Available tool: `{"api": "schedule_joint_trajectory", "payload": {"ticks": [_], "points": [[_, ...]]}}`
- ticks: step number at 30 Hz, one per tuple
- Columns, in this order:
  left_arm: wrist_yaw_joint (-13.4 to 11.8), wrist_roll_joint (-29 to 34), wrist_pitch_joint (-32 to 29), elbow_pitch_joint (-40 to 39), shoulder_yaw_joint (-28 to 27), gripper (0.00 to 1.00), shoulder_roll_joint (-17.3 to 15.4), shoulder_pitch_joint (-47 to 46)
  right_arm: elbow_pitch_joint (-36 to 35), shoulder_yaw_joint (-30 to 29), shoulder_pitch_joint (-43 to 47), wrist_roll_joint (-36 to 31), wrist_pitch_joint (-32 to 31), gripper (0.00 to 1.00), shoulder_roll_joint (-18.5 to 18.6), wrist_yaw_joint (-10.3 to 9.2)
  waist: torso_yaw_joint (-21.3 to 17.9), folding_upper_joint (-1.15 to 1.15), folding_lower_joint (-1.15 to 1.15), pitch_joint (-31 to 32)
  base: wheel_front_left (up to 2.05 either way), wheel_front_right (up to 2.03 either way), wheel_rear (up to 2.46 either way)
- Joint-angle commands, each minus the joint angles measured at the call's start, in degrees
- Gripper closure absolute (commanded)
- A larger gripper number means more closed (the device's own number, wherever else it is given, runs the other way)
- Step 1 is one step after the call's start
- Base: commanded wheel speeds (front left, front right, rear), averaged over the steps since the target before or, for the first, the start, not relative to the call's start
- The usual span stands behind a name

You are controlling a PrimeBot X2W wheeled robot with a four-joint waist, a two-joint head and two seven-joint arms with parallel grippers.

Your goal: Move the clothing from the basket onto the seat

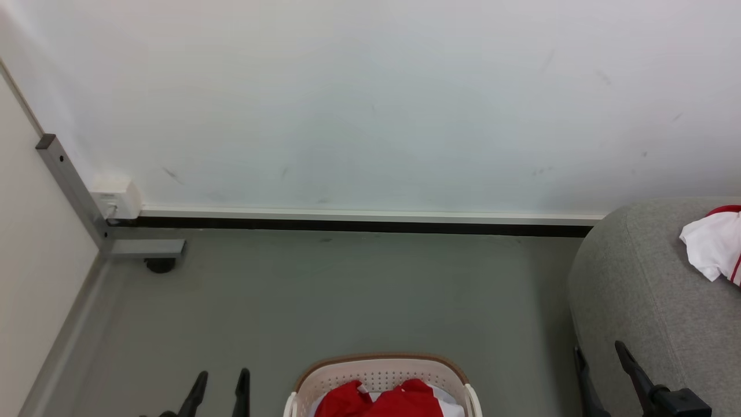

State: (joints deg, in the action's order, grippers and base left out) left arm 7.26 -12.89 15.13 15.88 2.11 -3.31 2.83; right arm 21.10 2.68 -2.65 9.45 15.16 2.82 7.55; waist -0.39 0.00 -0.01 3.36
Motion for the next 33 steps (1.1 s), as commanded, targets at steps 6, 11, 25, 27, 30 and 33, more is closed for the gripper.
{"api": "schedule_joint_trajectory", "payload": {"ticks": [6,11,25,27,30,33], "points": [[0.2,0.7,0.0,-0.7,-0.5,0.00,0.1,-0.4,0.4,0.1,-0.1,0.7,0.0,0.00,0.1,-0.12,-0.3,0.00,0.01,-0.1,0.00,0.00,0.00],[0.2,1.0,0.0,-1.1,-0.2,0.00,0.2,-1.0,0.5,-0.1,-0.2,1.1,0.0,0.00,0.1,-0.12,-0.6,0.00,0.01,-0.3,0.00,0.00,0.00],[0.2,1.6,0.0,-2.4,1.0,0.00,-0.5,-1.6,0.1,-0.2,-1.0,1.7,0.0,0.00,0.1,-0.12,-1.8,0.00,0.01,-1.5,0.00,0.00,0.00],[0.2,1.6,0.0,-2.5,1.3,0.00,-0.7,-2.0,-0.3,-0.4,-1.4,1.7,0.0,0.00,0.1,-0.12,-2.2,0.00,0.01,-2.0,0.00,0.00,0.00],[0.2,1.5,0.0,-2.5,2.0,0.00,-1.1,-2.8,-0.9,-0.6,-1.9,1.7,0.0,0.00,0.1,-0.12,-3.0,0.00,0.01,-2.6,0.00,0.00,0.00],[0.2,1.2,0.0,-2.4,2.4,0.00,-1.4,-3.6,-1.6,-0.7,-2.2,2.0,0.0,0.00,0.1,-0.12,-4.0,0.00,0.01,-3.3,0.00,0.00,0.00]]}}
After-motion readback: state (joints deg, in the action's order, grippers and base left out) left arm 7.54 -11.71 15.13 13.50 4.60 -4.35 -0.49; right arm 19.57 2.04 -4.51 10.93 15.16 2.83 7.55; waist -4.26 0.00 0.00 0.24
